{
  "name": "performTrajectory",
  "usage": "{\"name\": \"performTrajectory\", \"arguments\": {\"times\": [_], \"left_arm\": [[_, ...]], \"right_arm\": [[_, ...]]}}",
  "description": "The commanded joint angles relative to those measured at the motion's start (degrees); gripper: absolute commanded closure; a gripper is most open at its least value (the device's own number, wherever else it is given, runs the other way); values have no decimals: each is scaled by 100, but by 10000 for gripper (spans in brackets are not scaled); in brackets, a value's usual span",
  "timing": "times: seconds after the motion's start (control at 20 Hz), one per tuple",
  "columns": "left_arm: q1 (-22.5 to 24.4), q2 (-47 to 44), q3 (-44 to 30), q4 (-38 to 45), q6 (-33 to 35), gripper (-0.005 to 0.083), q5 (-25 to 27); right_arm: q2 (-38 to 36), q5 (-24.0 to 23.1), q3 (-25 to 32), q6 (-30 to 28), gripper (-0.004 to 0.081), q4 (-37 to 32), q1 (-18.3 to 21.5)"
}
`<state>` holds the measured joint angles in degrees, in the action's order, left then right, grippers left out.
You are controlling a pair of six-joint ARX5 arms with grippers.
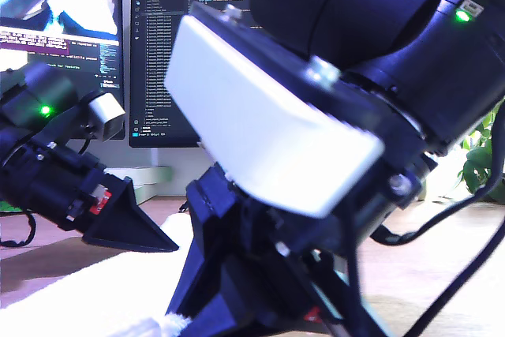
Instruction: Fold the tea towel to a neat square and place it to the right
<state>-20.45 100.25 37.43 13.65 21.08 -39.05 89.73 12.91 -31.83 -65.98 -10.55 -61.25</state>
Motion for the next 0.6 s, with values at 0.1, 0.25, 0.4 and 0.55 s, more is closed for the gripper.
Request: {"name": "performTrajectory", "arguments": {"times": [0.1, 0.25, 0.4, 0.55], "left_arm": [[-247, 328, -184, -389, 52, 793, 608], [-348, 328, -184, -704, 61, 793, 955], [-374, 328, -184, -955, 37, 793, 1021], [-426, 328, -184, -1338, 37, 793, 1019]], "right_arm": [[-492, -7, 136, 404, 781, -70, -55], [-918, -111, 136, 905, 781, -20, -55], [-1303, -293, 136, 1078, 781, 190, -55], [-1602, -415, 136, 1357, 781, 376, 4]]}}
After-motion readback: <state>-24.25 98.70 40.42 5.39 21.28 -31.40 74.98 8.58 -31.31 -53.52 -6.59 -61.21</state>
